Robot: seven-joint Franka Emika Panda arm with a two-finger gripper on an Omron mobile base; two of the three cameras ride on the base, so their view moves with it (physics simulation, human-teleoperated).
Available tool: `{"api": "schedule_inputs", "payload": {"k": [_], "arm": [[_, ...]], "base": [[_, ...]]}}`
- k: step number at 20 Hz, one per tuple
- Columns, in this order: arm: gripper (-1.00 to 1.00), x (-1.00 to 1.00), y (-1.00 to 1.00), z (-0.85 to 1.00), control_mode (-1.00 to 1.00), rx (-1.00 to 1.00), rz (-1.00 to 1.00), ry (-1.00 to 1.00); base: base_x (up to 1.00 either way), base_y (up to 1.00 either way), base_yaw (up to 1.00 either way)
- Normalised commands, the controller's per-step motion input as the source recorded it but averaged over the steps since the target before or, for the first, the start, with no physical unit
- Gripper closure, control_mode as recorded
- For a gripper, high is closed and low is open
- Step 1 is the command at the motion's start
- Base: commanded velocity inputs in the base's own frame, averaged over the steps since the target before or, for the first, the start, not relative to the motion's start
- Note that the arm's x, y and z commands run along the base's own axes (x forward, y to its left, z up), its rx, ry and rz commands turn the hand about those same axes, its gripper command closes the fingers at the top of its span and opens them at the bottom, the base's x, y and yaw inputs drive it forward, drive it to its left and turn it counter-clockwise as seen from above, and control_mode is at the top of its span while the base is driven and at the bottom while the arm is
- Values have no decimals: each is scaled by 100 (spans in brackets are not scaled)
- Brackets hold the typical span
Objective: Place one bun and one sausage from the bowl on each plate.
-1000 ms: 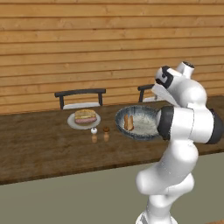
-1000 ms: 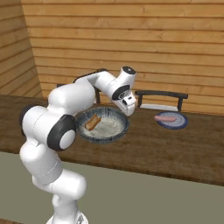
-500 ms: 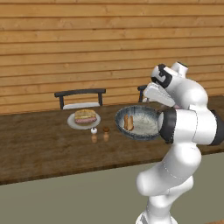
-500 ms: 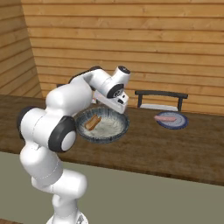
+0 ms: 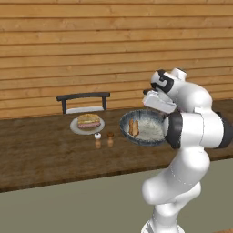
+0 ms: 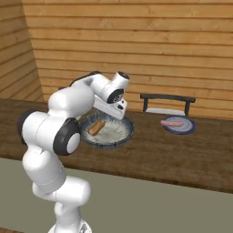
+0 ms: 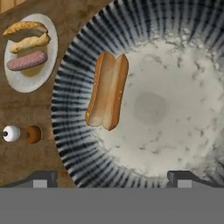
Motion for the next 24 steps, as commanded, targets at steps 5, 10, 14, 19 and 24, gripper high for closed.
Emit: {"api": "schedule_inputs", "payload": {"k": [5, 10, 14, 19, 24], "arm": [[-100, -4, 43, -28, -100, 0, 5, 0], [-100, -3, 16, -26, -100, 0, 2, 0], [-100, -11, 1, -18, -100, 0, 0, 0], [-100, -9, 0, -7, -100, 1, 0, 0], [-100, -1, 0, -14, -100, 3, 0, 0]], "base": [[0, 0, 0], [0, 0, 0], [0, 0, 0], [0, 0, 0], [0, 0, 0]]}}
